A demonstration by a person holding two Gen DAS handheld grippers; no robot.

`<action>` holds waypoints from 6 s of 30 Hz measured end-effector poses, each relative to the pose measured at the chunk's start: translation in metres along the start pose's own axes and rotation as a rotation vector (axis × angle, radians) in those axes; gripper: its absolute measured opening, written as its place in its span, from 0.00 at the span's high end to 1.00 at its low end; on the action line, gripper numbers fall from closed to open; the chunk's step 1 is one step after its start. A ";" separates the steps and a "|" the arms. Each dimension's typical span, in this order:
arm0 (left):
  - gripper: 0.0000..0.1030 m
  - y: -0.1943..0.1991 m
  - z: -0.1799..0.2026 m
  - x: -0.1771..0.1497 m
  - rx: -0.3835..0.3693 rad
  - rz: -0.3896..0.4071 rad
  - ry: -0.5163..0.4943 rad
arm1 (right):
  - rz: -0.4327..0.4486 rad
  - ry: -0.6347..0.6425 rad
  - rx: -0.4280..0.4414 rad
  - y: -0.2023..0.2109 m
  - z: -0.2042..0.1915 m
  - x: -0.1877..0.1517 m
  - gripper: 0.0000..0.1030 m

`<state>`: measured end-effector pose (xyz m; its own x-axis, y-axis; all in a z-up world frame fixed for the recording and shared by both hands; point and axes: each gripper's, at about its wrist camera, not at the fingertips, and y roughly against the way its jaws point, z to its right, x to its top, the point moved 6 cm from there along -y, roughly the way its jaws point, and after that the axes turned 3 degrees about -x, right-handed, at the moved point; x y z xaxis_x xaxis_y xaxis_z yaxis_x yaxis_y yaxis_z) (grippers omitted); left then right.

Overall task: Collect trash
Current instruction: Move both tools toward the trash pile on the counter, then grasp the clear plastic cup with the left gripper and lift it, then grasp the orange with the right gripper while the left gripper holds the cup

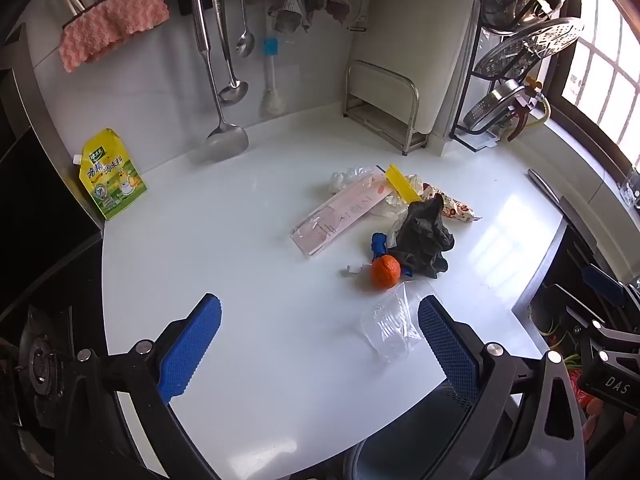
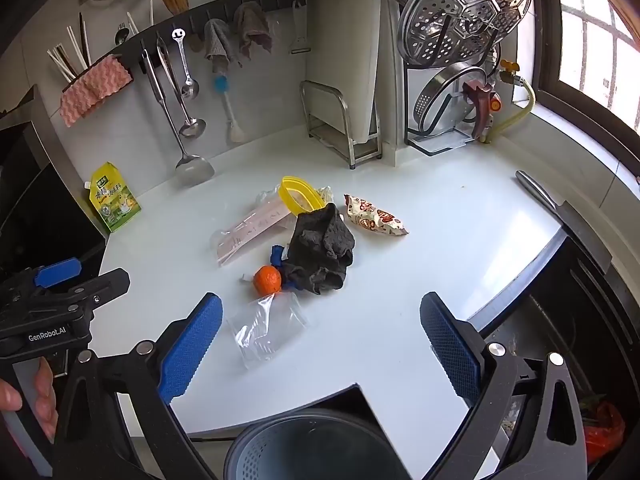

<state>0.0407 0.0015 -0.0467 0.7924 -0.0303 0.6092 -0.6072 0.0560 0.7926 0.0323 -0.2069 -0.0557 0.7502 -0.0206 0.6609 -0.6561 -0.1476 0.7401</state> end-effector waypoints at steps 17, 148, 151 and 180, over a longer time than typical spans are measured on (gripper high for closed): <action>0.06 -0.002 0.005 -0.004 -0.017 -0.010 -0.005 | -0.002 0.008 -0.005 0.002 0.000 -0.004 0.08; 0.93 -0.101 -0.073 -0.050 -0.188 -0.191 0.157 | -0.197 0.143 0.126 -0.182 -0.080 -0.003 0.09; 0.93 -0.102 -0.080 -0.051 -0.191 -0.191 0.172 | -0.209 0.149 0.111 -0.192 -0.078 -0.003 0.14; 0.93 -0.102 -0.076 -0.050 -0.224 -0.174 0.176 | -0.234 0.123 0.187 -0.187 -0.082 0.002 0.73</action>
<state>0.0677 0.0727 -0.1597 0.8927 0.1127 0.4364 -0.4498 0.2837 0.8469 0.1495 -0.0986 -0.1825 0.8559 0.1531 0.4939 -0.4317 -0.3141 0.8456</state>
